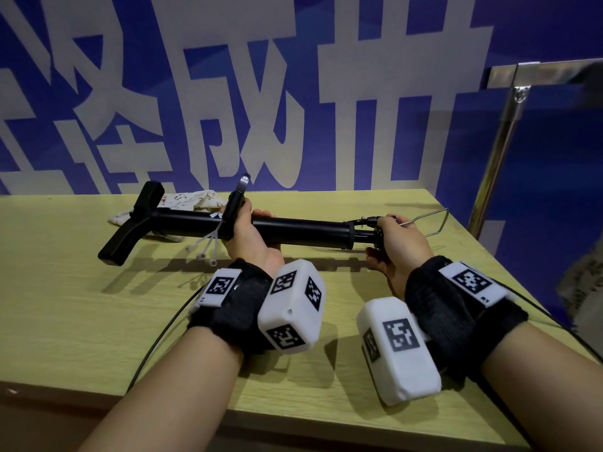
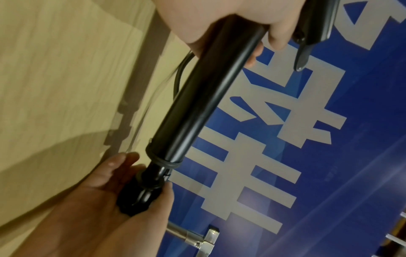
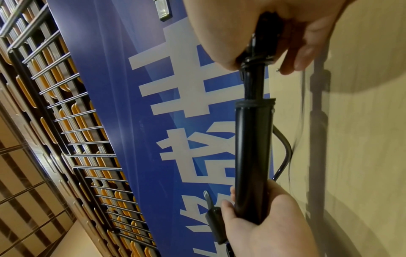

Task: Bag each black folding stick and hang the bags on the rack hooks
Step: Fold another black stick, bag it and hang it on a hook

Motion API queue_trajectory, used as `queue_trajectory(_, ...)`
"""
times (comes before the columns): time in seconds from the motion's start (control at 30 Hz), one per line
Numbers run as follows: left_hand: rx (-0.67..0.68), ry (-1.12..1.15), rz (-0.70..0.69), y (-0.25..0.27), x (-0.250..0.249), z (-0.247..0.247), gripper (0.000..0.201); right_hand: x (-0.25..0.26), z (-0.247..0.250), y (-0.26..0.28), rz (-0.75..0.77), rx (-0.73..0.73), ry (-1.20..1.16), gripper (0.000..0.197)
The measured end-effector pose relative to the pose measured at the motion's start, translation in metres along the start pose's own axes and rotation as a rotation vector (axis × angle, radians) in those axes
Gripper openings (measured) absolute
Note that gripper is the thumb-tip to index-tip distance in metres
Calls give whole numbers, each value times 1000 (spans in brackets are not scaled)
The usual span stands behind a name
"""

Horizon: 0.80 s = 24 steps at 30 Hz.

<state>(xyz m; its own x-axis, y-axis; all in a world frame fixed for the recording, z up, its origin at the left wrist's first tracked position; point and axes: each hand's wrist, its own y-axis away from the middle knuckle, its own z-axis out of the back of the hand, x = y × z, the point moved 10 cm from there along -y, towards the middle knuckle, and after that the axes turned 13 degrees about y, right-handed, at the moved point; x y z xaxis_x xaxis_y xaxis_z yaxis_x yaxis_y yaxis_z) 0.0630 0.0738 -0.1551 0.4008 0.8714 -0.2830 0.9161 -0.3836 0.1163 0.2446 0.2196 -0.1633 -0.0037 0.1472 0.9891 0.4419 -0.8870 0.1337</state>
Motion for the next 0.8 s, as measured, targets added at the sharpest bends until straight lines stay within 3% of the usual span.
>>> queue_trajectory(0.13,39,-49,2,0,6,-3,21,-3,-10,5,-47,88,-40,34)
queue_trajectory(0.27,90,-46,11,-2,13,-6,49,-6,-19,11,-70,171,-17,37)
queue_trajectory(0.4,98,-51,5,-1,14,-7,38,-8,-28,17,-95,232,-18,39)
queue_trajectory(0.57,121,-17,29,5,16,-11,51,-2,-21,17,-53,175,-120,49)
queue_trajectory(0.63,141,-39,60,11,18,-17,40,6,-14,15,-6,113,-170,47)
queue_trajectory(0.73,178,-148,110,26,22,-27,9,22,-2,11,75,22,-213,40)
queue_trajectory(0.8,186,-173,110,32,19,-31,7,28,12,8,99,-57,-249,35)
